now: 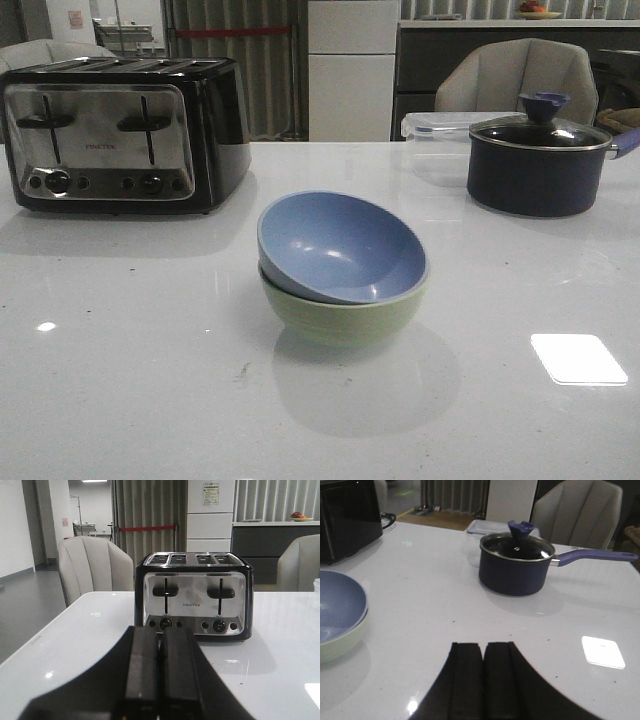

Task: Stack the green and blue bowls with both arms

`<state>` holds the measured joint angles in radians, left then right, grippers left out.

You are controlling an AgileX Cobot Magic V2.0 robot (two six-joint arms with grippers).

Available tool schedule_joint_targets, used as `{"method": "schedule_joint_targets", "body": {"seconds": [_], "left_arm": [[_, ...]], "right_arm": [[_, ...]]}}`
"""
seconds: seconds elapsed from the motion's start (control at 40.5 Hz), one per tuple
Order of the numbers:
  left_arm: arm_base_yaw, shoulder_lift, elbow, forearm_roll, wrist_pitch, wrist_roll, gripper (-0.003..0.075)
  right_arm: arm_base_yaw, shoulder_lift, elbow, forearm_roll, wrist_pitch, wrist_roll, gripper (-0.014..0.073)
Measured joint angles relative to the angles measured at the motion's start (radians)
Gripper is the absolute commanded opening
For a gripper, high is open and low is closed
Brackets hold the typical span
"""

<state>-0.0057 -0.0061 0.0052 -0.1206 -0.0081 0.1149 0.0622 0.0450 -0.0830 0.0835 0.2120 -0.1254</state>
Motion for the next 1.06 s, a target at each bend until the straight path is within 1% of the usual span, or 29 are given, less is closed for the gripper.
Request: {"method": "schedule_joint_targets", "body": {"seconds": [0.074, 0.173, 0.419, 0.74, 1.061], "left_arm": [[0.0, 0.0, 0.0, 0.0, 0.0, 0.0, 0.0098], [0.0, 0.0, 0.0, 0.0, 0.0, 0.0, 0.0098], [0.0, 0.0, 0.0, 0.0, 0.0, 0.0, 0.0098], [0.0, 0.0, 0.0, 0.0, 0.0, 0.0, 0.0098], [0.0, 0.0, 0.0, 0.0, 0.0, 0.0, 0.0098]], "right_arm": [[-0.011, -0.044, 0.063, 0.0, -0.052, 0.0, 0.0036], [-0.019, -0.054, 0.108, 0.0, -0.101, 0.0, 0.0036], [-0.02, -0.054, 0.112, 0.0, -0.163, 0.0, 0.0036], [-0.02, -0.054, 0.112, 0.0, -0.175, 0.0, 0.0036], [-0.046, -0.055, 0.112, 0.0, -0.175, 0.0, 0.0036]]}}
